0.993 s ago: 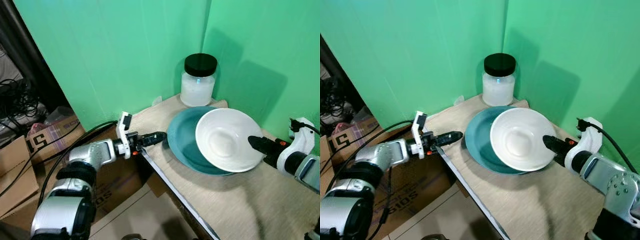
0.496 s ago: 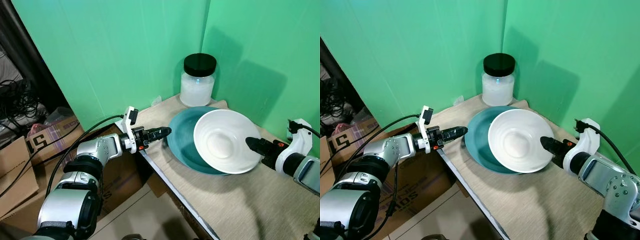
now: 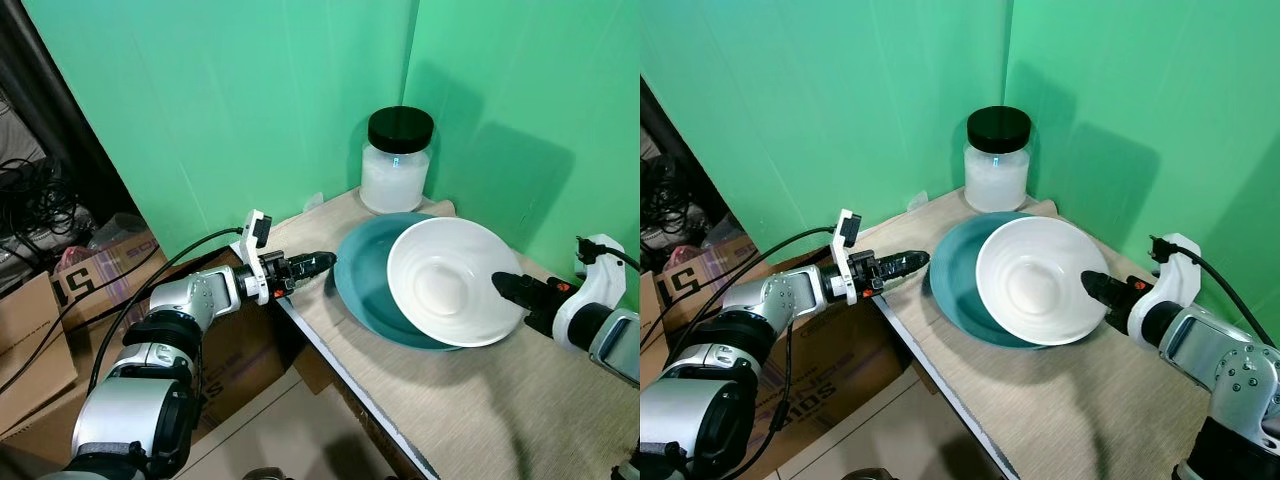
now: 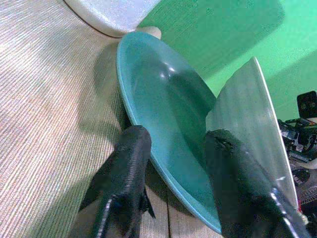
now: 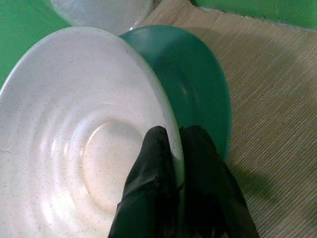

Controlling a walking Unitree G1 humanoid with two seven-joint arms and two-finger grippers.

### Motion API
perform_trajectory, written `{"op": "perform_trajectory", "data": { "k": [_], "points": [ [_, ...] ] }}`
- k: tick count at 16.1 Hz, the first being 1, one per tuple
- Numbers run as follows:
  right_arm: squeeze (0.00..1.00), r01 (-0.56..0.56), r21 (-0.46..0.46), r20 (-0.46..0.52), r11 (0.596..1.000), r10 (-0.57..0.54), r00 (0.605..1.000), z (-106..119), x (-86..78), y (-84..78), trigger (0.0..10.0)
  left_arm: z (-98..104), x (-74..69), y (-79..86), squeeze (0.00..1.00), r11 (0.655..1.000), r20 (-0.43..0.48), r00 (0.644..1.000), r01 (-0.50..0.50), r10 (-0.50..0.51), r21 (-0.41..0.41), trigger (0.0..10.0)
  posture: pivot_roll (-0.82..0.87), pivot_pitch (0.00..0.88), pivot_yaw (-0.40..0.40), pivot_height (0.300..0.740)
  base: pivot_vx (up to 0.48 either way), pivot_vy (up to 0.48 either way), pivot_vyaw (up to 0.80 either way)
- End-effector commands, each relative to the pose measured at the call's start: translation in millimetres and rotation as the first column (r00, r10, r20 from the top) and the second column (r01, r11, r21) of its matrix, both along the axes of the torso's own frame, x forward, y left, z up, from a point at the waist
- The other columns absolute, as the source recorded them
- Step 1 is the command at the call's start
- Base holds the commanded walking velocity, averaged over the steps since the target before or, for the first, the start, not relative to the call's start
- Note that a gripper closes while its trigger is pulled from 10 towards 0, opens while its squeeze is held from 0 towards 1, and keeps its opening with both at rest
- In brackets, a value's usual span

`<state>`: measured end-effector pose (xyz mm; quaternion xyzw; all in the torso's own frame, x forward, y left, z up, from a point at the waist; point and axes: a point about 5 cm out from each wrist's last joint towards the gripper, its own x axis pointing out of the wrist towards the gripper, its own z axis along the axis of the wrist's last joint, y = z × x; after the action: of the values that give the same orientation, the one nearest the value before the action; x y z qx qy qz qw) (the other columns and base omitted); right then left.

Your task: Setting the table

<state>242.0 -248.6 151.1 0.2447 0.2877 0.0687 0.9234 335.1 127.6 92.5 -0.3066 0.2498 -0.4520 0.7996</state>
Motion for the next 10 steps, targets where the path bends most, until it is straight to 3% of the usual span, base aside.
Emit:
{"op": "perform_trajectory", "data": {
  "k": [1,10],
  "points": [
    [0.00,-0.040,0.006,0.053,0.999,0.039,0.998,10.0,2.9,4.5,0.0,0.5,0.6,4.9,0.00,1.000,0.007,1.000,-0.006,0.006,0.009,0.0,-0.01,0.000,0.057,0.740,0.000,0.000,0.00],
    [0.00,-0.055,0.003,0.075,0.998,0.054,0.996,16.1,4.0,3.6,0.0,3.9,3.6,8.9,0.00,0.999,0.047,0.998,-0.050,0.050,0.008,0.0,-0.01,0.000,0.053,0.740,0.000,0.000,0.00]
  ]
}}
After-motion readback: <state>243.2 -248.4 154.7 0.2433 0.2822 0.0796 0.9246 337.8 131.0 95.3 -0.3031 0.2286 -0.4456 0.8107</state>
